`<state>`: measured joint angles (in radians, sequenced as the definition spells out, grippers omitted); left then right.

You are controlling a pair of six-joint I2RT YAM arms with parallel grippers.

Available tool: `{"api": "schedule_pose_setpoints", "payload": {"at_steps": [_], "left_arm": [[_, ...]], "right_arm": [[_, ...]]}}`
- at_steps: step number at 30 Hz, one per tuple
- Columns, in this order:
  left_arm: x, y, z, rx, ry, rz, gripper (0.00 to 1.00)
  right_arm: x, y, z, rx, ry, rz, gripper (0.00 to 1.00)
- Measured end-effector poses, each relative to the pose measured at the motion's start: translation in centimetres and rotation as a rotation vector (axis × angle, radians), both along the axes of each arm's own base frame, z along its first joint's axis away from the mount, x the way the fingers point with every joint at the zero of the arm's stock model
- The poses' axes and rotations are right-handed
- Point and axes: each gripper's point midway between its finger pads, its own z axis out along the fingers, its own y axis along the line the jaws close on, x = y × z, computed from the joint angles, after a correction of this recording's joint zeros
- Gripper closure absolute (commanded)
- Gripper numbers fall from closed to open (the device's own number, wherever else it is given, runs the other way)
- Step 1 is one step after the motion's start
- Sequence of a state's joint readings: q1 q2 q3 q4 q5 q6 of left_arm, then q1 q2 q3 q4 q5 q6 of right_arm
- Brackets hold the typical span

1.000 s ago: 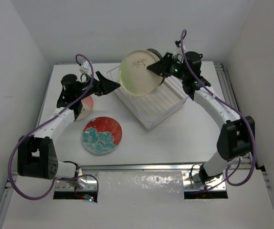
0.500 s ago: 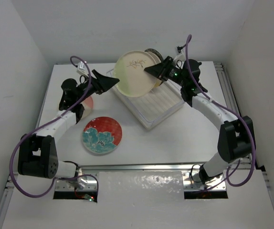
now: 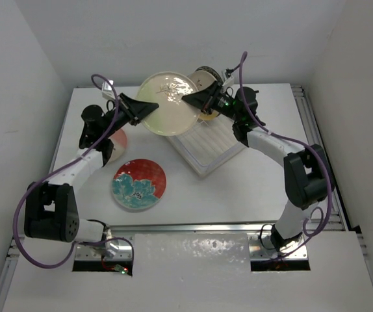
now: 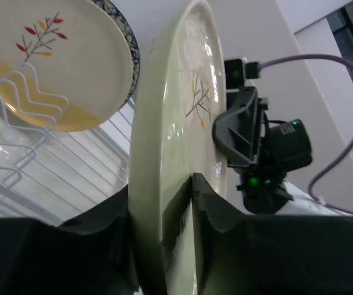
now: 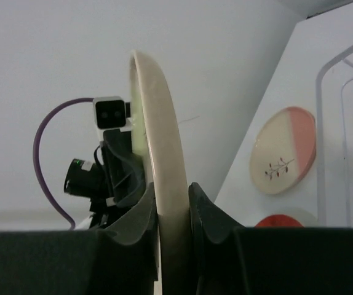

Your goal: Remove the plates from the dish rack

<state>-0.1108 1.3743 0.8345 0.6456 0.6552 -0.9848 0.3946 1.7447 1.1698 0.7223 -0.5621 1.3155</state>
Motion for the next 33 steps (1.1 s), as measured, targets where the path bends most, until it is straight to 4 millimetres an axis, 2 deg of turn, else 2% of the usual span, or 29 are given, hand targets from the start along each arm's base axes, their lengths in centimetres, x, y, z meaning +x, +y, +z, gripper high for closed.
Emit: {"api": "schedule_pose_setpoints", "payload": {"at_steps": [2,6,9,10,12,14,16,17,20,23,27,29,30,31,33], "left_arm": [[-0.4,0.0,1.2,-0.067,0.038,-0.022,0.99],[-1.2,-0.1,2.5,-0.073,0.024,-0.039,1.00],[-1.5,0.1,2.3,-0.062,0.044,-0.033,1.00],[-1.5,0.3,2.1,-0.056,0.049,-0.029,1.00],[-1.5,0.6,1.5,-0.013,0.044,-0.021,1.00],[-1.4,0.9,0.3,0.028,0.068,-0.013,1.00],[-1.3,1.5,-0.8,0.061,0.093,0.000,1.00],[-1.2,1.8,-1.3,0.074,0.108,0.004,1.00],[-1.0,3.3,-2.3,0.100,0.142,0.027,1.00],[-0.1,6.7,-3.2,0.120,0.183,0.111,1.00],[1.1,13.4,-3.5,0.166,0.215,0.276,1.00],[1.2,17.0,-3.4,0.163,0.218,0.358,1.00],[1.1,18.1,-3.4,0.158,0.221,0.380,1.00],[0.9,19.9,-3.8,0.151,0.234,0.423,1.00],[0.5,22.3,-4.9,0.149,0.258,0.485,1.00]], "right_arm": [[0.3,-0.1,-0.3,0.016,0.018,0.001,1.00],[-0.1,0.0,0.6,0.044,-0.004,0.022,1.00],[-0.2,0.2,0.6,0.030,-0.006,0.033,0.66],[-0.1,0.2,0.4,0.013,-0.008,0.034,0.49],[0.1,0.7,-0.5,-0.035,-0.003,0.036,0.35],[0.2,0.9,-1.2,-0.084,-0.008,0.037,0.16],[0.3,1.1,-2.0,-0.133,-0.008,0.036,0.04],[0.4,1.1,-2.4,-0.156,-0.009,0.031,0.01],[0.8,1.0,-3.3,-0.213,-0.017,0.017,0.01],[1.2,0.8,-3.0,-0.252,-0.047,0.005,0.01],[1.8,0.8,-1.2,-0.299,-0.122,-0.004,0.01],[2.0,0.7,-0.2,-0.324,-0.167,-0.008,0.01],[2.0,0.6,0.3,-0.333,-0.186,-0.010,0.01],[1.9,0.5,0.7,-0.343,-0.207,-0.010,0.01],[1.5,0.3,1.6,-0.357,-0.243,-0.006,0.01]]}}
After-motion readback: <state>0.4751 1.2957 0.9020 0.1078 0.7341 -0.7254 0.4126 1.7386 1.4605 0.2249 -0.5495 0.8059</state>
